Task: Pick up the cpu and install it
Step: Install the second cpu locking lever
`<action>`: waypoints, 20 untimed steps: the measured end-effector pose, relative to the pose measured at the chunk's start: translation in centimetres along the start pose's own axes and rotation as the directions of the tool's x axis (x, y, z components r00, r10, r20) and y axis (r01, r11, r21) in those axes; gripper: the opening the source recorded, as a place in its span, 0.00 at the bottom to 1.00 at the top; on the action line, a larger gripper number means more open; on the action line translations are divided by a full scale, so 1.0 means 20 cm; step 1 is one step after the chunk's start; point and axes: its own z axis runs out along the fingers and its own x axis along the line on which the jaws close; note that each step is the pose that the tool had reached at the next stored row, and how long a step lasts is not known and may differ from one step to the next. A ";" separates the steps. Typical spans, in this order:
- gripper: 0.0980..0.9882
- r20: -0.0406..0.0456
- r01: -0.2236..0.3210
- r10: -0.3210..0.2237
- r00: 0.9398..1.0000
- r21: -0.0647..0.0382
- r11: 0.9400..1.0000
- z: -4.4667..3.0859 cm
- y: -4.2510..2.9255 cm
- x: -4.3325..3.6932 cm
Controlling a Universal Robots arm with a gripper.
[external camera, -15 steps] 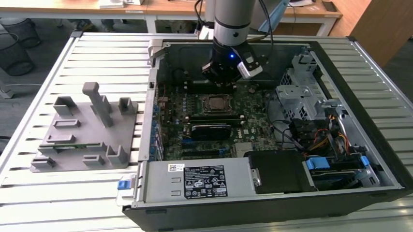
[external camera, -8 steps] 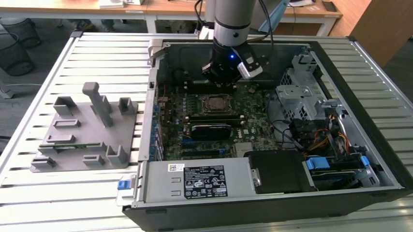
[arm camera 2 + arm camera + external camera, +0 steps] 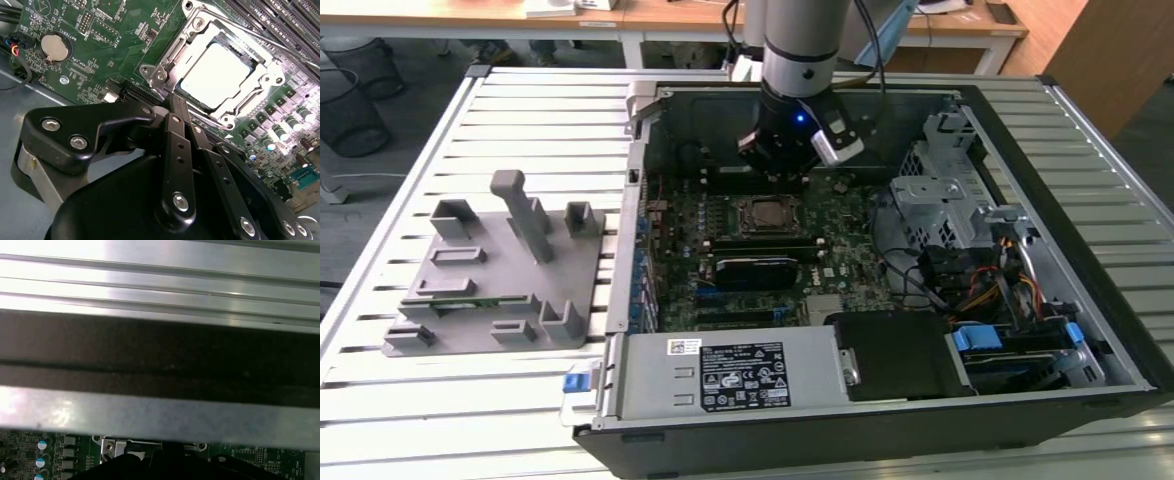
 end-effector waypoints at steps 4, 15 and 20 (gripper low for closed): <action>0.01 0.000 0.000 0.000 1.000 0.000 1.000 -0.001 -0.011 0.001; 0.01 0.000 0.000 0.000 1.000 0.000 1.000 -0.003 -0.090 0.006; 0.01 0.000 0.000 0.000 1.000 0.001 1.000 -0.003 -0.098 0.006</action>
